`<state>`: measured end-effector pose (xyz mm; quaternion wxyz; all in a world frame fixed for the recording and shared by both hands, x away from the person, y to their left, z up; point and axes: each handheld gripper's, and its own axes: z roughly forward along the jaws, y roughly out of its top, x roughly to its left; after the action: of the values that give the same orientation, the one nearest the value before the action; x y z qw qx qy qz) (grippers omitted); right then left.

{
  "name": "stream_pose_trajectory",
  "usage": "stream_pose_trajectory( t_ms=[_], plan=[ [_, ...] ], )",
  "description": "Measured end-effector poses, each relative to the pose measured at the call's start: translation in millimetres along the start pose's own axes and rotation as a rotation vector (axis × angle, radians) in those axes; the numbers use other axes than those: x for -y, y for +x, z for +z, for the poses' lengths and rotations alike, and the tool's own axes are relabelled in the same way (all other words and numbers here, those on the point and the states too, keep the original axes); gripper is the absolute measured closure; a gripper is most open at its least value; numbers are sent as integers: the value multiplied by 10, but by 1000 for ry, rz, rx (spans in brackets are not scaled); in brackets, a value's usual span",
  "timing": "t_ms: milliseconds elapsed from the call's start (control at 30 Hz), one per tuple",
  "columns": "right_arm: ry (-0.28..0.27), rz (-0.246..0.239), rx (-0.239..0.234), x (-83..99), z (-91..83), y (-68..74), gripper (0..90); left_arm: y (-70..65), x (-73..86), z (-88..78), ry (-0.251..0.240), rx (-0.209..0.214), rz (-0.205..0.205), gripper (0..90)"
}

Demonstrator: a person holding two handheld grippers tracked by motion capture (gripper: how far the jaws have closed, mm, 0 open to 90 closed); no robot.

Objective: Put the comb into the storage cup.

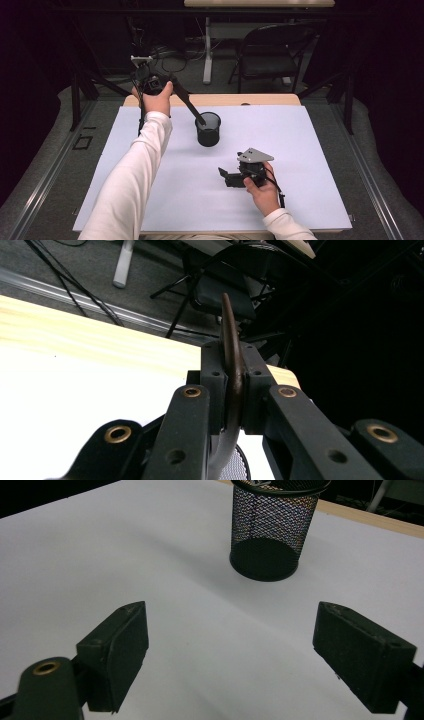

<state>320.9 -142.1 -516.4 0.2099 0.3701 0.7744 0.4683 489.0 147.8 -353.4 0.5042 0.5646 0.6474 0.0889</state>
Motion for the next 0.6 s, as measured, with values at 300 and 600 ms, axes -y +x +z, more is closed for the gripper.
stream_pose_trajectory(
  t_ms=[300,600],
  plan=[
    [0,1,0,-1,-2,0,145,-46,66,74,10,-7,13,839],
    [1,0,0,-1,-3,2,145,-97,142,161,26,-15,33,838]
  ],
)
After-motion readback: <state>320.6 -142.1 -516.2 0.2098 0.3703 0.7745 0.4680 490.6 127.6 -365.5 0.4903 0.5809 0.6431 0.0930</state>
